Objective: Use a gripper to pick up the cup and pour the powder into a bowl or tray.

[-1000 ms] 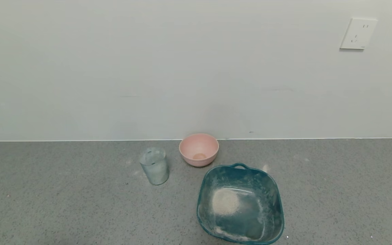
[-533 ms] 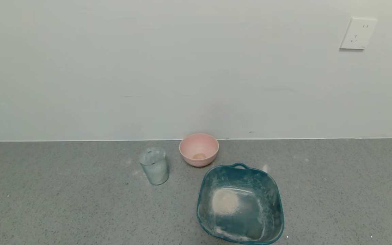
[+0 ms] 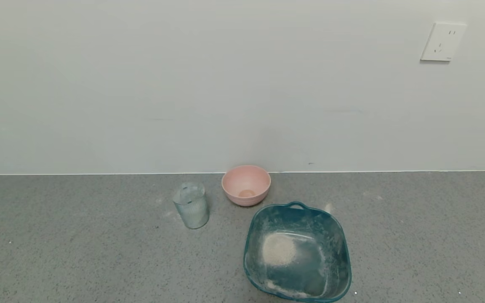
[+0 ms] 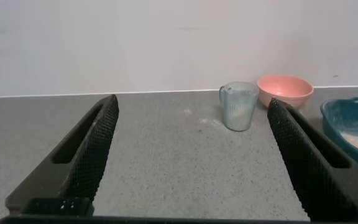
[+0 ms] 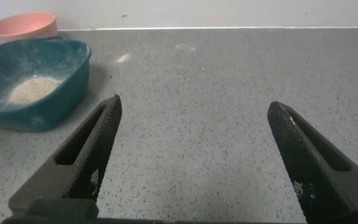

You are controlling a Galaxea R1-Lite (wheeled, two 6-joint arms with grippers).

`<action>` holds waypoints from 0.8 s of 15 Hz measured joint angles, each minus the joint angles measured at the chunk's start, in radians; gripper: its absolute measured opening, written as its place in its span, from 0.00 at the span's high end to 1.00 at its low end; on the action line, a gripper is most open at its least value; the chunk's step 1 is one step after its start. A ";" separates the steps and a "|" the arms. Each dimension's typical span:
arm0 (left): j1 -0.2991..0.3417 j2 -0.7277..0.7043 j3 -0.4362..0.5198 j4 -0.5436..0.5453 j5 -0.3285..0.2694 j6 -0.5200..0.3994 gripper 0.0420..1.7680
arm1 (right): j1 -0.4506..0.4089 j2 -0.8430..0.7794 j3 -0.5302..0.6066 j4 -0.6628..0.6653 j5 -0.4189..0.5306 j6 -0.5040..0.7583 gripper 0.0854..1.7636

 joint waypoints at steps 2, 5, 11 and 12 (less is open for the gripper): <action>0.000 -0.006 0.089 -0.060 -0.009 0.002 0.03 | 0.000 0.000 0.000 0.000 0.000 -0.001 0.03; 0.000 -0.009 0.176 -0.090 -0.011 -0.003 0.03 | 0.000 0.000 0.000 0.000 0.000 0.000 0.03; 0.000 -0.009 0.191 0.044 -0.026 -0.021 0.03 | 0.001 0.000 0.000 0.000 0.000 0.000 0.03; 0.000 -0.009 0.192 0.045 -0.026 -0.027 0.03 | 0.001 0.000 0.000 0.000 0.000 0.000 0.03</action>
